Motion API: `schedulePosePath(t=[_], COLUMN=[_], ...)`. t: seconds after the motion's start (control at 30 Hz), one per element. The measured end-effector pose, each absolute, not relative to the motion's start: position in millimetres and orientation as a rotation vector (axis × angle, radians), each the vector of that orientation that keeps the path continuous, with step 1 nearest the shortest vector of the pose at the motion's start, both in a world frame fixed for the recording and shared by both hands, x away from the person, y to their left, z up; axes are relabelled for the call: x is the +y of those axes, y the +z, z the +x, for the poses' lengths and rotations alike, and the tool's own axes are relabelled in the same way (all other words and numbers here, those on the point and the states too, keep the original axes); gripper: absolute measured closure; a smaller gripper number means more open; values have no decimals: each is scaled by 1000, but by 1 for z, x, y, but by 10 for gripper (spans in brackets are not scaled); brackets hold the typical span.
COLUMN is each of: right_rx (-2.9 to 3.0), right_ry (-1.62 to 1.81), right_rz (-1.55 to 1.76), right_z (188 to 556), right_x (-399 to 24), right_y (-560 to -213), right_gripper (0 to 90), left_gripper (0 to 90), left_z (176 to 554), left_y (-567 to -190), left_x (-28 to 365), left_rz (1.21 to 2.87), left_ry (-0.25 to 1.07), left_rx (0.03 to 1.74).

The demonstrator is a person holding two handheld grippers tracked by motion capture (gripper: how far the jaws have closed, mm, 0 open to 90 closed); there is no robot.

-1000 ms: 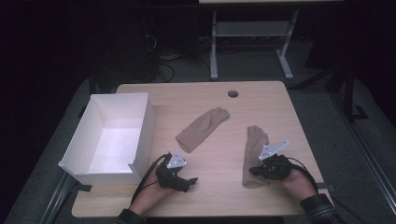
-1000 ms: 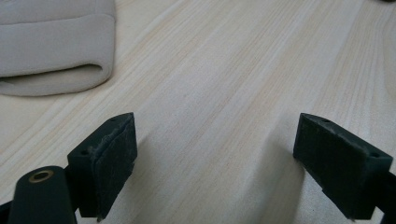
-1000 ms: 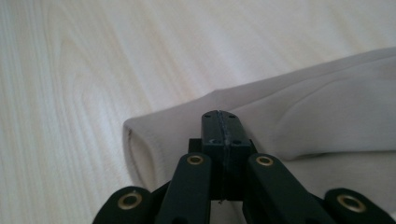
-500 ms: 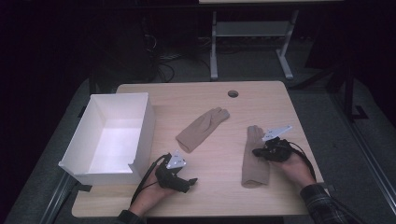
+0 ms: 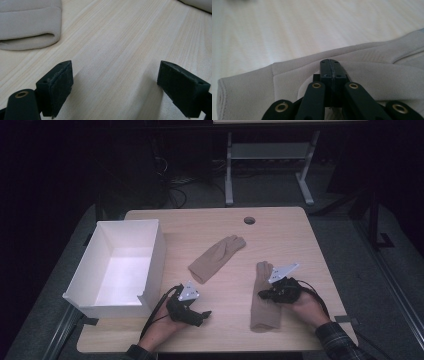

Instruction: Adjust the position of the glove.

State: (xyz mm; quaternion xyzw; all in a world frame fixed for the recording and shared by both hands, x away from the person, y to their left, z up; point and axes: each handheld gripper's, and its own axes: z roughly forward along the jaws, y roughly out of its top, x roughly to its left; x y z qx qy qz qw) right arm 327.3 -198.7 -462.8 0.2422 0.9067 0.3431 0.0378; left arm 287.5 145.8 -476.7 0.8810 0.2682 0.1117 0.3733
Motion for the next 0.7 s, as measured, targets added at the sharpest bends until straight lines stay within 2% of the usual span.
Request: schedulePosePath(t=[0.23,0.27,0.33,0.37,0.4,0.43,0.7], right_rx=[2787,2756,2739,2680,2680,2636,2428], right_ry=[1056,1070,1089,1115,1115,1117,1105], right_rz=[723,719,730,771,771,819,1025], right_z=[316,315,314,311,311,310,301], right_x=[-190,-192,-193,-199,-199,-206,-249], right_y=[-462,-460,-459,-453,-453,-451,-451], right_gripper=[885,792,765,668,668,575,339], left_gripper=[128,128,128,128,128,128,128], left_z=[288,288,288,288,288,288,288], left_y=[-477,-477,-477,-477,-477,-477,-477], left_x=[145,146,145,146,146,146,146], left_rz=[2256,2257,2256,2258,2258,2260,2258], left_ry=[287,287,286,287,287,287,289], left_rx=[685,684,685,685,685,683,681])
